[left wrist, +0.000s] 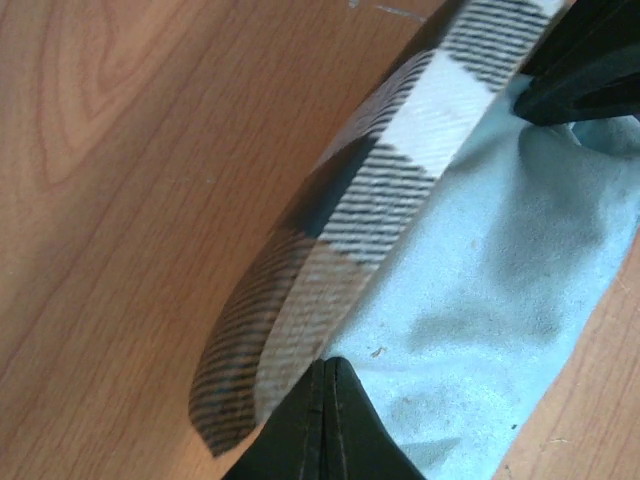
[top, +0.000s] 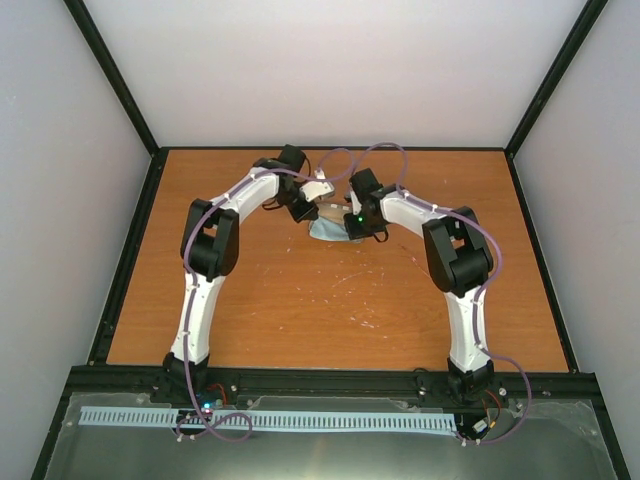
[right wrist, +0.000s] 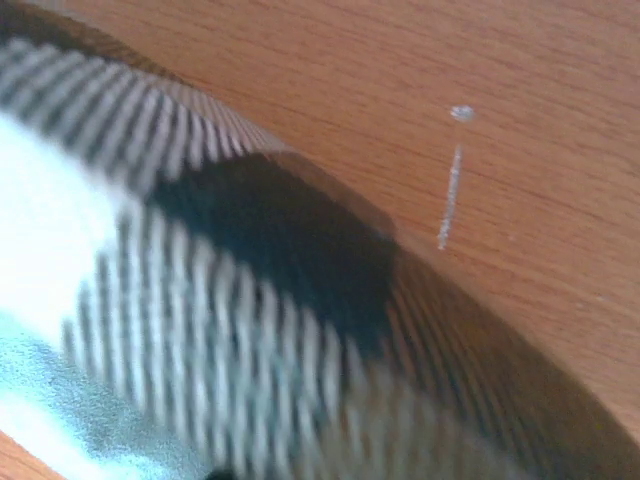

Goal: Organize the sunglasses
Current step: Place the glasses cleaning cloth in the sunglasses case.

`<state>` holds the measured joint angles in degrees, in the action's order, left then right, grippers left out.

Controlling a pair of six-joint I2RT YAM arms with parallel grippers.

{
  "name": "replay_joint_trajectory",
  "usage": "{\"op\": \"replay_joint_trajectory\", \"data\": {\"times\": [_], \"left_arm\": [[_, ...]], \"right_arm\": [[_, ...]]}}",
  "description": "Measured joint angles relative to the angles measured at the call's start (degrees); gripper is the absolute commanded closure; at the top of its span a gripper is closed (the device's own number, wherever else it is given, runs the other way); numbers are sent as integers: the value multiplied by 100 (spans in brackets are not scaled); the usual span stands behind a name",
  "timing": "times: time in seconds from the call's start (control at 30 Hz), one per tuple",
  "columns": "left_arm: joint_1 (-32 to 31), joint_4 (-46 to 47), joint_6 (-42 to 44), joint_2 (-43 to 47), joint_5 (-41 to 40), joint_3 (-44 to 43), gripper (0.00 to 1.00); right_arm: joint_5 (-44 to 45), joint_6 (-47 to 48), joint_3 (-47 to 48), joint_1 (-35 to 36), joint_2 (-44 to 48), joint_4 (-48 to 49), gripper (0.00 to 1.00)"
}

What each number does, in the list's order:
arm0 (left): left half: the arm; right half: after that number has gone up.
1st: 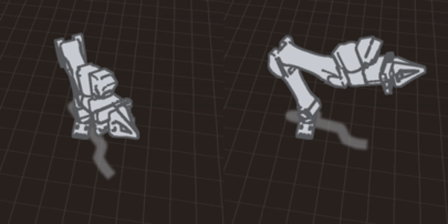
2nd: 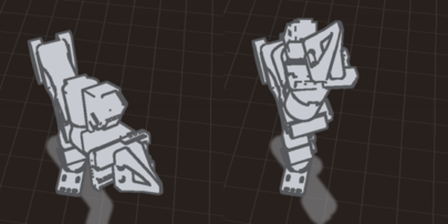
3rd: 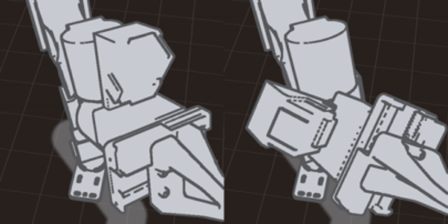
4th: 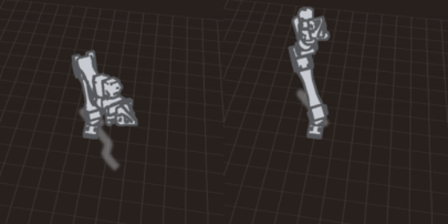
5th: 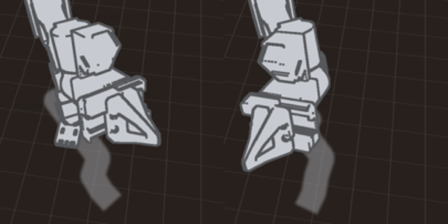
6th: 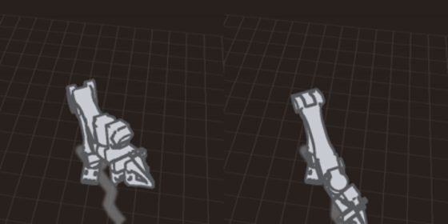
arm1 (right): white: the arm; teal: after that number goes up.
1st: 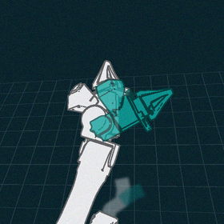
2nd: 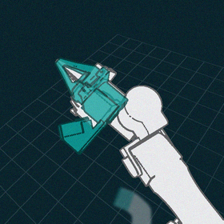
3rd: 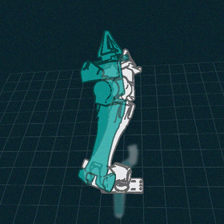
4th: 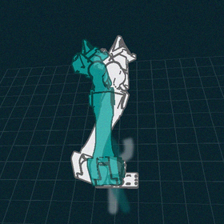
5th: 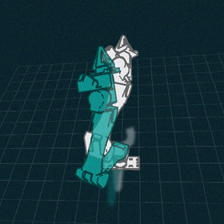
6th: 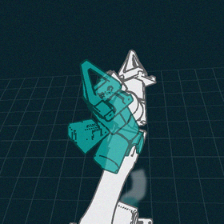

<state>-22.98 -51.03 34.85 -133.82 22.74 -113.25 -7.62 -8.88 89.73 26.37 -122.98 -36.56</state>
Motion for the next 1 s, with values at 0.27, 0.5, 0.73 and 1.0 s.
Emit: {"op": "replay_joint_trajectory", "data": {"times": [0.27,0.5,0.73,1.0], "left_arm": [[-120,46,-2,0,-9,153,100],[-164,168,-31,0,-17,186,100],[-234,330,-98,0,-28,254,88],[-319,409,-216,0,-87,361,62]], "right_arm": [[297,-223,-402,0,240,319,97],[636,-481,-940,2,645,693,97],[907,-568,-1117,68,761,925,97],[1032,-581,-1137,133,750,890,97]]}}
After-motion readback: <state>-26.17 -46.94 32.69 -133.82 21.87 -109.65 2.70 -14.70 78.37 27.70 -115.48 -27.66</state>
